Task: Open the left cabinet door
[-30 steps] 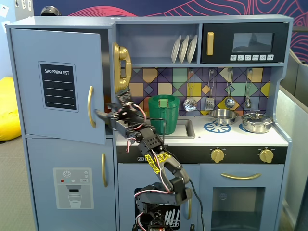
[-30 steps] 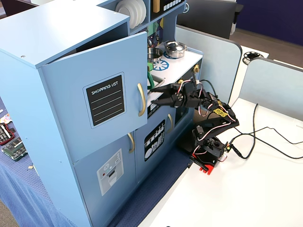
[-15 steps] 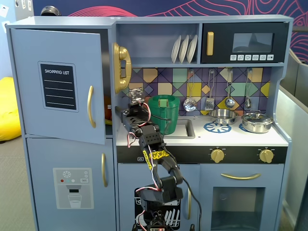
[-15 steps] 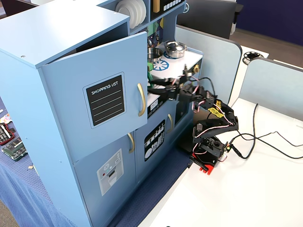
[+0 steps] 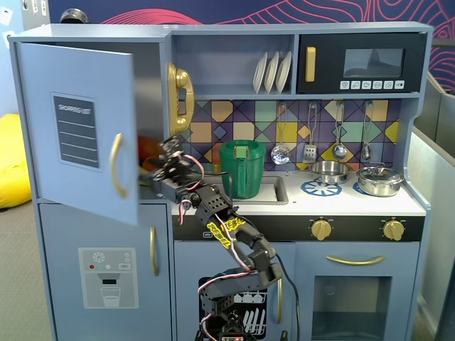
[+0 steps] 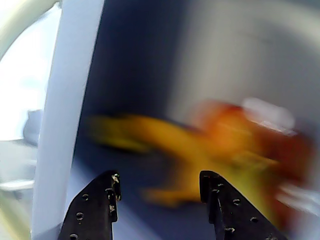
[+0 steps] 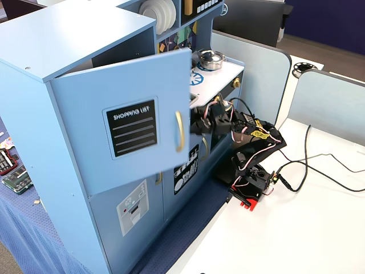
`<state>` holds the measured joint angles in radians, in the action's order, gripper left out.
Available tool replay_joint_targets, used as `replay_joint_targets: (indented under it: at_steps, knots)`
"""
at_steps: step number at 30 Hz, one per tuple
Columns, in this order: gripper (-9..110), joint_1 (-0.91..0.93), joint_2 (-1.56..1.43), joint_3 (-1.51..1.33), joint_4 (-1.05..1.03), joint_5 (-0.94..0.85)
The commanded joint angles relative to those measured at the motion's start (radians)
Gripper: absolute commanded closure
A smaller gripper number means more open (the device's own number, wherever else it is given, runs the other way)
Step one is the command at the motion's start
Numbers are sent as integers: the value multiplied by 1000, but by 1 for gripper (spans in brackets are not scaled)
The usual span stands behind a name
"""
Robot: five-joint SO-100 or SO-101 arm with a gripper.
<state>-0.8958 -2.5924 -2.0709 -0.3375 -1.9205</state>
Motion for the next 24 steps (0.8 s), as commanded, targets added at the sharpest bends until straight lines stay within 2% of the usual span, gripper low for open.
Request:
replay_joint_targets:
  at_steps: [1, 5, 8, 10, 13, 17, 20, 24]
  knots:
    - [90, -167, -44, 0, 63, -41]
    - [90, -273, -48, -5, 109, -69]
    - [90, -209, -58, -25, 101, -46]
    - [90, -81, -72, -51, 94, 32]
    - [91, 198, -86, -89, -34, 150]
    - [92, 517, -118, -164, -331, 270]
    - [94, 684, -143, -224, -554, 314]
    - [96, 816, -242, -413, -699, 350]
